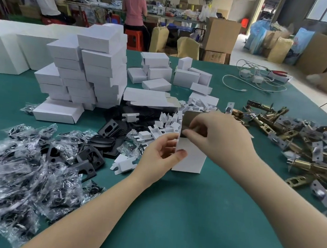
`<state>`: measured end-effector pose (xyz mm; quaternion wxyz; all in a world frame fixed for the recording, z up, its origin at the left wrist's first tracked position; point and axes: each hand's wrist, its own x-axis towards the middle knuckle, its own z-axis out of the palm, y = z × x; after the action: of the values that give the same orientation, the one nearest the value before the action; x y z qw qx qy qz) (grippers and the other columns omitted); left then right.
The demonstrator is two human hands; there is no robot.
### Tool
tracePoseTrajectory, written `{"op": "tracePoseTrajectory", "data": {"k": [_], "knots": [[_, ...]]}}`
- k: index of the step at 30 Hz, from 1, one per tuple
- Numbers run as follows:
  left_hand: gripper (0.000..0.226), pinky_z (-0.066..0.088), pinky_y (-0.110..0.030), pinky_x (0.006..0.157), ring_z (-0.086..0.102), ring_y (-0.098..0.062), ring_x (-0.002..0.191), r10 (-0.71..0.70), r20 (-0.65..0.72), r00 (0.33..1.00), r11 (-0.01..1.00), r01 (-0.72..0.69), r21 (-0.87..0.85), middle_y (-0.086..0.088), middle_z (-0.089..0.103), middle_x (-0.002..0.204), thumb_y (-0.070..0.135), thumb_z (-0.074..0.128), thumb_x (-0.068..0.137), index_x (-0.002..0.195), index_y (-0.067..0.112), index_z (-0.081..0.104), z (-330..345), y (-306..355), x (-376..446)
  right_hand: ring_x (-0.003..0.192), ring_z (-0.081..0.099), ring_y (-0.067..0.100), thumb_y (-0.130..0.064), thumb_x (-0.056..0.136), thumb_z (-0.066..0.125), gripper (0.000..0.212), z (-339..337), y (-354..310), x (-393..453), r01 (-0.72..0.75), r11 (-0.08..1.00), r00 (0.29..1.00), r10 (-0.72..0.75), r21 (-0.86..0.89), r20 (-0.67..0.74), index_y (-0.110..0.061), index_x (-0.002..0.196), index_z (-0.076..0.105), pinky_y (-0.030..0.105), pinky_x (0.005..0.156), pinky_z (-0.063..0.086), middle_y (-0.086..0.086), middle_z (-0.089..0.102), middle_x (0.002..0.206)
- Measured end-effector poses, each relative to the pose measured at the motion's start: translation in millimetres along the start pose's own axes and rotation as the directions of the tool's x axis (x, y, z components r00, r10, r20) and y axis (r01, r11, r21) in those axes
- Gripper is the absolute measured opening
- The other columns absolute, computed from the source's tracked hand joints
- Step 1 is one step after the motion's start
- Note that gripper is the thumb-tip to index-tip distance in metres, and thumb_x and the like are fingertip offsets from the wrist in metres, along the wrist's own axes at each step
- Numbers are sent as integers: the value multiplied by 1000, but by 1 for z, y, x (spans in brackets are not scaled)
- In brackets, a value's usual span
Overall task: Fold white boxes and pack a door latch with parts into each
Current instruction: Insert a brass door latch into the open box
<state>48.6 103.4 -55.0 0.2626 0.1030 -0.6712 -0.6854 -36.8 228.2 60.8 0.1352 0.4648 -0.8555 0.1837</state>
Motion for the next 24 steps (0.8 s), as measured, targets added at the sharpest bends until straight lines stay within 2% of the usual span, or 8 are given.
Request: {"op": "tracePoseTrajectory", "data": {"k": [2, 5, 10, 12, 16, 20, 22, 24], "knots": [[36, 54, -25, 84, 65, -14, 92, 15, -4, 1000, 1000, -15, -3, -4, 70, 107, 12, 73, 85, 114, 30, 62, 1, 0, 0, 88, 52, 11, -39, 85, 70, 21, 12, 7, -5, -10, 981, 987, 41, 193, -158, -24, 100, 68, 32, 72, 45, -7, 57, 91], [36, 55, -32, 89, 66, -21, 99, 26, -10, 1000, 999, -25, 20, -10, 69, 114, 16, 72, 85, 117, 28, 60, 0, 0, 1, 87, 46, 5, -33, 82, 75, 34, 33, 17, -17, -63, 900, 928, 212, 432, -307, -27, 112, 60, 19, 71, 37, -15, 48, 97], [37, 54, -28, 89, 65, -21, 105, 20, 4, 1000, 997, -21, 74, -4, 67, 118, 14, 66, 92, 127, 18, 55, -1, -5, 2, 79, 60, -6, -37, 90, 66, 30, 74, 19, -35, -194, 608, 901, 421, 770, -106, -49, 108, 45, 5, 64, 41, -19, 58, 97], [39, 53, -26, 87, 64, -17, 103, 26, 2, 1000, 997, -26, 76, -2, 66, 118, 21, 65, 90, 127, 16, 55, -1, -4, 1, 79, 59, -10, -39, 93, 61, 24, 89, 18, -45, -208, 604, 897, 432, 769, -96, -45, 112, 49, 3, 63, 40, -17, 62, 88], [39, 49, -18, 83, 63, -7, 98, 67, -26, 997, 994, -65, 86, 9, 68, 111, 32, 58, 90, 126, 19, 57, 0, -1, 0, 87, 62, -4, -55, 88, 49, 50, 100, 23, -55, -219, 591, 916, 399, 777, -45, -25, 127, 56, 15, 76, 46, -13, 68, 95], [22, 44, -9, 75, 60, 5, 84, 113, -24, 993, 987, -109, 115, 24, 65, 90, 25, 52, 97, 117, 17, 58, -2, -2, -1, 100, 64, 14, -35, 104, 42, 22, 100, 30, -52, -232, 508, 862, 503, 829, -67, -35, 113, 62, 35, 91, 50, -5, 69, 107], [21, 43, -8, 74, 60, 6, 84, 106, -11, 994, 989, -104, 109, 25, 65, 90, 25, 52, 97, 116, 19, 57, -2, -1, -2, 115, 54, 23, -28, 99, 53, 27, 99, 48, -42, -358, 688, 832, 542, 631, -119, -24, 126, 58, 38, 101, 42, 3, 61, 122], [25, 43, -8, 77, 60, 6, 89, 95, -4, 995, 990, -94, 109, 25, 65, 95, 29, 53, 95, 118, 21, 57, -2, 0, -3, 130, 38, 33, -30, 94, 60, 52, 94, 69, -28, -546, 777, 812, 583, 313, -32, -18, 142, 45, 42, 107, 31, 13, 45, 142]]}}
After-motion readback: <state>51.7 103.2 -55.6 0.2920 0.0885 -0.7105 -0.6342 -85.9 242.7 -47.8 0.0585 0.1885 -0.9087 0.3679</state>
